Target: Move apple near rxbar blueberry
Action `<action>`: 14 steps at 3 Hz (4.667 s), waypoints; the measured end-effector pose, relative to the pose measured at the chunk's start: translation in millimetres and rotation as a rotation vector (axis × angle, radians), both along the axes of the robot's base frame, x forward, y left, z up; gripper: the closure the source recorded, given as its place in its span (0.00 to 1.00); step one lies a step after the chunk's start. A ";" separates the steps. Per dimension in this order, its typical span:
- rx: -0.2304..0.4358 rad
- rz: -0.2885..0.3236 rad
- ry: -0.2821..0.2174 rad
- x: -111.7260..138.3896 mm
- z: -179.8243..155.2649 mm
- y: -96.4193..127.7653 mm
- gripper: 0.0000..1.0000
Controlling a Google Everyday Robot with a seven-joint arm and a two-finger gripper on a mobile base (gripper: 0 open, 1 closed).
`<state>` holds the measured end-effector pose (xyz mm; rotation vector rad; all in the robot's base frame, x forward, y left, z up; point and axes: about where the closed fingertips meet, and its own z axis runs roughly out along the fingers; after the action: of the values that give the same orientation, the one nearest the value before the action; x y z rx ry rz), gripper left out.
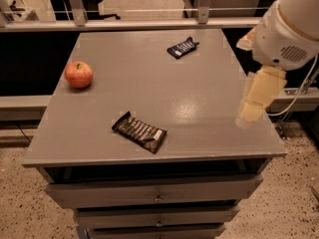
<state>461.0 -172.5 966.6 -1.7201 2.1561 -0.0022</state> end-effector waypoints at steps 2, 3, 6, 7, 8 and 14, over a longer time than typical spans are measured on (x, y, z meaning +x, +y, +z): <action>0.321 0.104 -0.028 62.8 -5.3 154.9 0.00; 0.321 0.104 -0.028 62.8 -5.3 155.0 0.00; 0.610 0.127 -0.077 112.1 -56.3 249.4 0.00; 0.739 0.098 -0.090 148.8 -66.5 291.5 0.00; 0.819 0.071 -0.084 174.2 -76.2 321.7 0.00; 0.925 -0.046 -0.142 215.0 -97.3 350.5 0.88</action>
Offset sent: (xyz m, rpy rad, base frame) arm 0.0875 0.2322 0.0012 0.5023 -0.0249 0.1394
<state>676.0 178.0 869.2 -1.0770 1.6612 0.7157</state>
